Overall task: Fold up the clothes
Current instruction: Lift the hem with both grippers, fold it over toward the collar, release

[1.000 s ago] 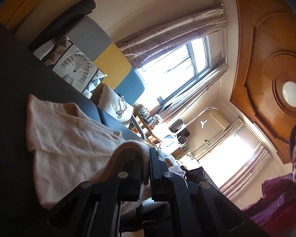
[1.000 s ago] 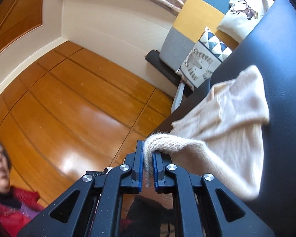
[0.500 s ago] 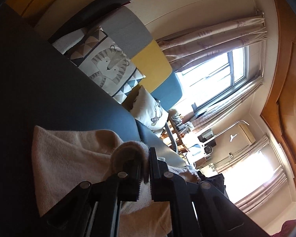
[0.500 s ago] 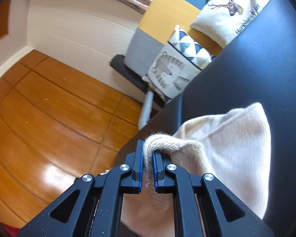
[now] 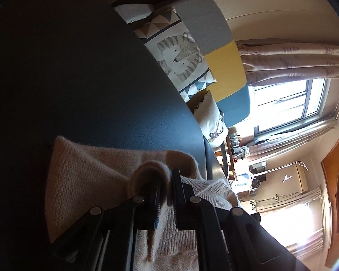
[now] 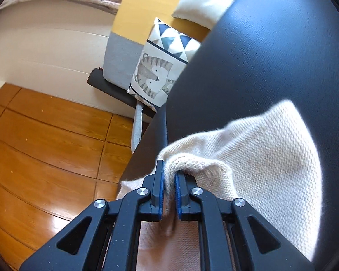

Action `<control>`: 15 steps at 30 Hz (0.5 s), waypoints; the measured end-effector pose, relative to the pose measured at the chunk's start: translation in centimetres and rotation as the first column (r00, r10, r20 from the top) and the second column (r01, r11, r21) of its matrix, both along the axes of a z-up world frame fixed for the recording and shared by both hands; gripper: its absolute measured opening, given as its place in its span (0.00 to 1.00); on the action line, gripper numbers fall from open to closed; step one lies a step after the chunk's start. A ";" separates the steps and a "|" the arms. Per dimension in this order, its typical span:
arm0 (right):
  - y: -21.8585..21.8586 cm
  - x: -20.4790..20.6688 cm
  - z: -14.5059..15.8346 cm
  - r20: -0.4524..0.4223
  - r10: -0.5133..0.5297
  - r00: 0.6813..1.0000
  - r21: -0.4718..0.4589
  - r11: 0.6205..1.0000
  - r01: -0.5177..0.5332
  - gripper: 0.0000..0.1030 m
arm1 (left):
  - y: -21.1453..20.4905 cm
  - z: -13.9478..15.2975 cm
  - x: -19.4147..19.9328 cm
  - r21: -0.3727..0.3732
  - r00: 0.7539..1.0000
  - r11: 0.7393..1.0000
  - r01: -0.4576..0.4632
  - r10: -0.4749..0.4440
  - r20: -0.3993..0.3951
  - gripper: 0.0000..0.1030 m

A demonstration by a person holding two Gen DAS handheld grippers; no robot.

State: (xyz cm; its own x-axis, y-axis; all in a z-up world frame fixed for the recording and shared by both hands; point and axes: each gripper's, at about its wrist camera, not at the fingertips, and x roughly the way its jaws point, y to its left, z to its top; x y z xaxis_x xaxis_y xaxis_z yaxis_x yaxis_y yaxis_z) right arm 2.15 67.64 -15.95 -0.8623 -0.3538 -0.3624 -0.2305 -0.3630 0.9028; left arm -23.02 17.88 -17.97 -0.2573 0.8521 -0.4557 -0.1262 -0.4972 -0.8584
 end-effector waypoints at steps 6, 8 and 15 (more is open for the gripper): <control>-0.2 -0.3 0.9 -0.070 0.038 0.997 -0.040 0.998 -0.041 0.53 | 0.2 0.2 -0.2 0.063 0.998 0.998 -0.002 -0.002 0.064 0.20; -0.4 -1.1 1.7 -0.082 0.070 0.994 -0.030 0.997 -0.073 0.60 | 0.4 0.6 -0.6 0.104 0.995 0.994 -0.015 0.005 0.100 0.22; 0.2 -2.6 1.9 -0.058 0.022 0.998 -0.065 0.998 -0.025 0.60 | 0.5 -0.8 -1.8 0.216 0.966 0.964 -0.155 0.102 0.236 0.28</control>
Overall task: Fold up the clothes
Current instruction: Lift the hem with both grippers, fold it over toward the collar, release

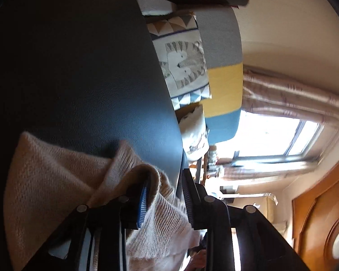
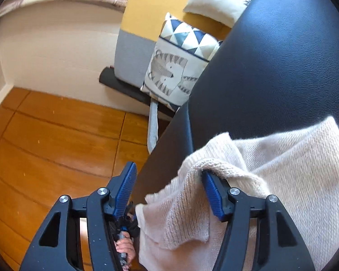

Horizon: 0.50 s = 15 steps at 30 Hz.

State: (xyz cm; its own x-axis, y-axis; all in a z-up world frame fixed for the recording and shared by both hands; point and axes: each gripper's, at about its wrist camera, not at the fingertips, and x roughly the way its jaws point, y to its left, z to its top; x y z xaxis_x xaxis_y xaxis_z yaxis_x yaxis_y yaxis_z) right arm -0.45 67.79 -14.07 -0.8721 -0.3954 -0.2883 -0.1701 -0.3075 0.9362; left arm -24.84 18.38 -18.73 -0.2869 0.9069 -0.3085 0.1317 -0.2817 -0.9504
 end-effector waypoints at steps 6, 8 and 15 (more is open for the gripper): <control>0.2 1.2 -0.4 0.053 -0.008 0.999 0.028 1.000 0.006 0.60 | -1.3 -1.0 0.8 -0.037 1.000 0.999 0.018 -0.017 0.025 0.29; 0.5 2.3 0.0 0.037 -0.008 0.999 0.042 0.999 0.006 0.60 | -1.9 0.1 1.5 -0.091 0.998 0.995 0.038 -0.042 -0.041 0.29; -1.4 3.0 -0.1 0.058 0.098 0.993 0.030 0.995 -0.100 0.60 | -0.8 2.6 5.3 -0.282 0.953 0.942 0.182 -0.240 -0.185 0.29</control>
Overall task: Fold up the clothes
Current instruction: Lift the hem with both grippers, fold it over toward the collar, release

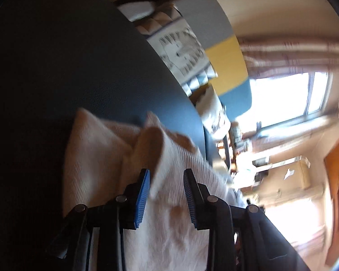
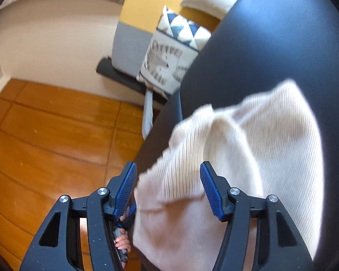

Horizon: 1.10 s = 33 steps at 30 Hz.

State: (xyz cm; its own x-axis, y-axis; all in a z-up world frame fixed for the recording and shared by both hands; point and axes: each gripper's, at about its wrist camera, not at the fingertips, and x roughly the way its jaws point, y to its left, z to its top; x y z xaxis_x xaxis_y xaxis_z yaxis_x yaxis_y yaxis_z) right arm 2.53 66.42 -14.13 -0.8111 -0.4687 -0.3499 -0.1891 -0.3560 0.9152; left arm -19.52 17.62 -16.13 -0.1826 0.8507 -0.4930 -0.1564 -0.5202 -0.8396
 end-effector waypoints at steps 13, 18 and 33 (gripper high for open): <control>-2.4 -1.7 0.2 0.151 0.060 0.987 0.103 0.992 -0.076 0.08 | 2.8 -1.5 -0.1 -0.031 0.986 0.997 -0.064 0.068 0.149 0.21; -2.2 -1.7 1.0 0.116 0.050 0.992 0.123 0.990 -0.064 0.06 | 3.5 -1.1 -0.6 0.024 0.986 0.997 -0.071 0.067 0.155 0.06; -1.4 -1.8 4.0 0.008 -0.154 0.988 0.301 0.942 0.145 0.43 | -0.4 2.6 -1.4 -0.081 0.978 0.977 -0.197 0.189 -0.089 0.26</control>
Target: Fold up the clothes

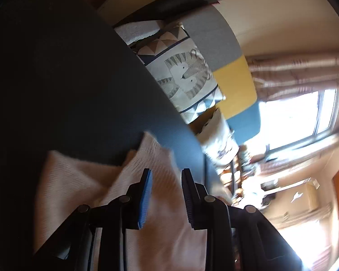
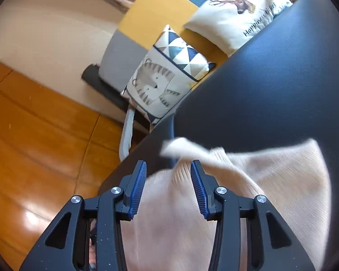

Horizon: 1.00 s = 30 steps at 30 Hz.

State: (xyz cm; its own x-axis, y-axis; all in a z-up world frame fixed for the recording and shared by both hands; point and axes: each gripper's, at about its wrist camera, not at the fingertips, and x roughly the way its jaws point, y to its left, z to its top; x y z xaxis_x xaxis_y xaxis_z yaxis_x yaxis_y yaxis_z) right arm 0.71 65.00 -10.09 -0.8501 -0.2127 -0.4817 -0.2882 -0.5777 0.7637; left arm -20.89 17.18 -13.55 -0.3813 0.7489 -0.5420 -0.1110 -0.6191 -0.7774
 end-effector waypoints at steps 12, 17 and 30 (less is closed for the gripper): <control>-3.7 12.5 -0.7 0.128 0.069 0.989 0.340 0.934 -0.109 0.43 | -4.1 -2.0 9.6 -0.296 0.972 0.946 0.129 -0.179 -0.149 0.27; -6.4 12.8 -1.8 0.176 0.159 0.972 0.420 0.881 -0.220 0.43 | -3.1 -1.7 10.9 -0.349 0.950 0.918 0.186 -0.258 -0.175 0.27; -6.8 12.6 -3.7 0.126 0.148 0.981 0.294 0.939 -0.180 0.26 | -4.0 -1.8 11.6 -0.324 0.943 0.913 0.247 -0.303 -0.135 0.26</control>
